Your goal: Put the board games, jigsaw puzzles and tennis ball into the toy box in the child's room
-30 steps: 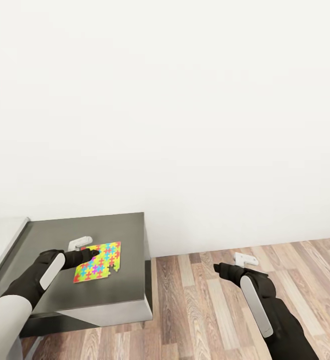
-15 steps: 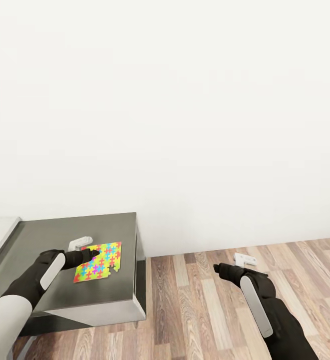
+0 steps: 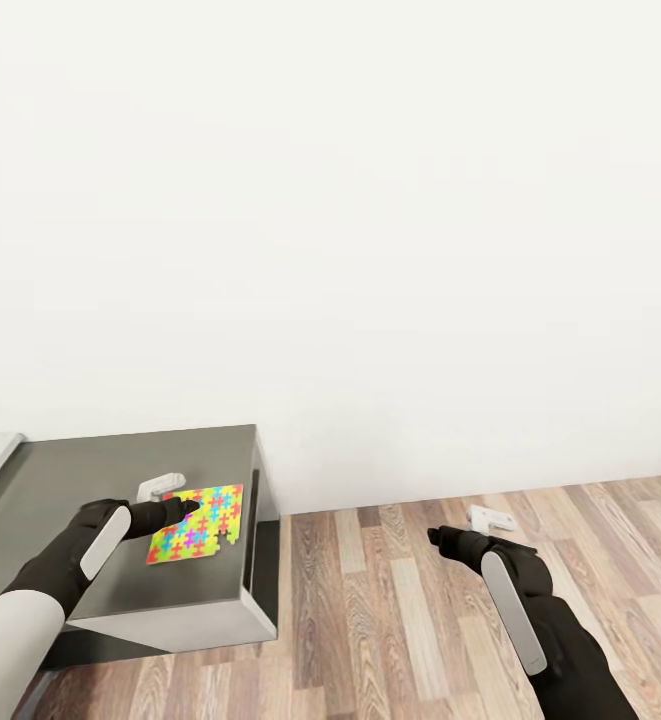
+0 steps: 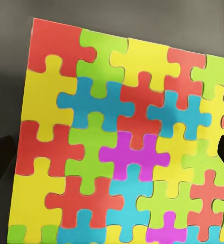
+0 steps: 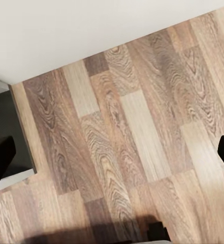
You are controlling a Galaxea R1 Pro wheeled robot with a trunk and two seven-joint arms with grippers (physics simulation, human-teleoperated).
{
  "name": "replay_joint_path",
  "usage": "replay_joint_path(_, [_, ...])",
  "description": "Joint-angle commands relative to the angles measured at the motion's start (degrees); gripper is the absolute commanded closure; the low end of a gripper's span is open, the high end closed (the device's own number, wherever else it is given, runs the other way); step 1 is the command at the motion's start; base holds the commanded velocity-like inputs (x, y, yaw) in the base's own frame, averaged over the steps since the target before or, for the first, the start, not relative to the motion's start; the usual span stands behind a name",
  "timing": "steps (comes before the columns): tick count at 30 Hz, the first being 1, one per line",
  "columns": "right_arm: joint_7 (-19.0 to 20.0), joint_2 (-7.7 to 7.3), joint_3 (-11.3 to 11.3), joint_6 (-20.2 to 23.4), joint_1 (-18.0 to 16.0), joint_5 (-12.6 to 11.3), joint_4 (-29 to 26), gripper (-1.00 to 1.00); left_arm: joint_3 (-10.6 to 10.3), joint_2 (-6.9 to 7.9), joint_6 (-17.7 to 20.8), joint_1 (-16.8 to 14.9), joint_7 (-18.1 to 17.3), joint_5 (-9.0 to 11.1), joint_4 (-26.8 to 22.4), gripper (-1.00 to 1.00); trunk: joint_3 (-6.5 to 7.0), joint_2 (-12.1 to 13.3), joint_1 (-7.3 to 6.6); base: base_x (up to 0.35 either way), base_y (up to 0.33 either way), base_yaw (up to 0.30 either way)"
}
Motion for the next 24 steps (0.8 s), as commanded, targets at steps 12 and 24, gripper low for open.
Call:
replay_joint_path(12, [-0.33,-0.02,0.13,0.19,-0.05,-0.58,-0.04,-1.00,-0.15,0.06,0.17,-0.04,-0.13,-0.08,-0.05,-1.00,-0.10,-0.11,0.03,0.000,-0.011,0.000])
replay_joint_path(24, [-0.33,-0.02,0.13,0.19,-0.05,-0.58,0.04,-1.00,-0.15,0.03,0.17,-0.04,-0.09,-0.08,-0.05,-1.00,-0.10,-0.11,0.03,0.000,-0.102,0.000])
